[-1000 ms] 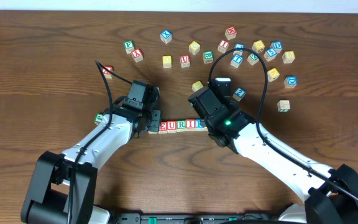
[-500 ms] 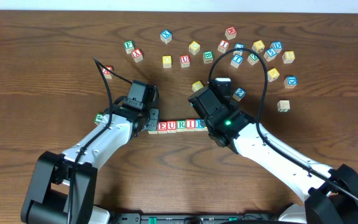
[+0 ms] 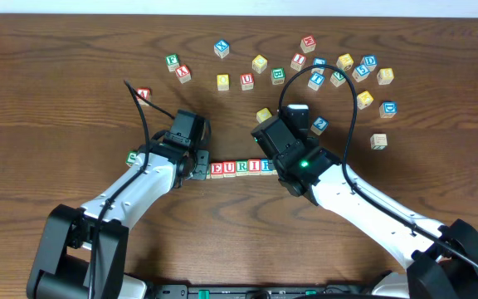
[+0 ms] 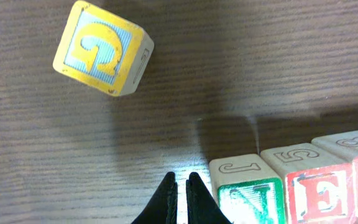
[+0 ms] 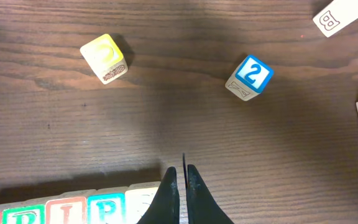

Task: Spell out NEURIPS

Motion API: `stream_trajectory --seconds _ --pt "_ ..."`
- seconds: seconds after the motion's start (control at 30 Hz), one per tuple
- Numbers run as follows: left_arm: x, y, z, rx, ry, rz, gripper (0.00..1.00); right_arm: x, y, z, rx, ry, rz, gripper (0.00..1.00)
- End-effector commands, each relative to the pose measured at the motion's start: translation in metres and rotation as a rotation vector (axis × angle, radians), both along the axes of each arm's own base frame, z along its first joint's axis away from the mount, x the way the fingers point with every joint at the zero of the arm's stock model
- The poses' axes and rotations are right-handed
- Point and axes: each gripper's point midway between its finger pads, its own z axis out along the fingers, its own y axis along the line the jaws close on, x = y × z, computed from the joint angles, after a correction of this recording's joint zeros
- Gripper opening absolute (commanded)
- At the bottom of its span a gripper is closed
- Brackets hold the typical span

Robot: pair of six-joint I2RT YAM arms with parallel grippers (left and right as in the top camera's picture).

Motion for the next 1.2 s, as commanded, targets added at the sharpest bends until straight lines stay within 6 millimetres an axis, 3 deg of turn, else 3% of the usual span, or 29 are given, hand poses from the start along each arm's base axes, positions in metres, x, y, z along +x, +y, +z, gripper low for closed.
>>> stream_trajectory --seconds 0.0,0.5,0.6,1.17 --pt "0.005 0.001 0.01 0.005 -0.024 0.013 0.07 0.003 -0.004 0.001 -0.009 -0.01 -0.028 0.01" --pt "-0.009 0.0 0.006 -0.009 0.036 0.009 0.07 0.002 -0.004 0.001 -0.011 -0.007 -0.028 0.01" --pt "-0.012 -0.008 0.006 -0.052 0.055 -0.006 0.07 0.002 -0.004 0.001 -0.011 -0.007 -0.028 0.01" --pt "-0.012 -0.008 0.006 -0.051 0.054 -0.01 0.08 0.002 -0.004 0.001 -0.011 -0.007 -0.028 0.01"
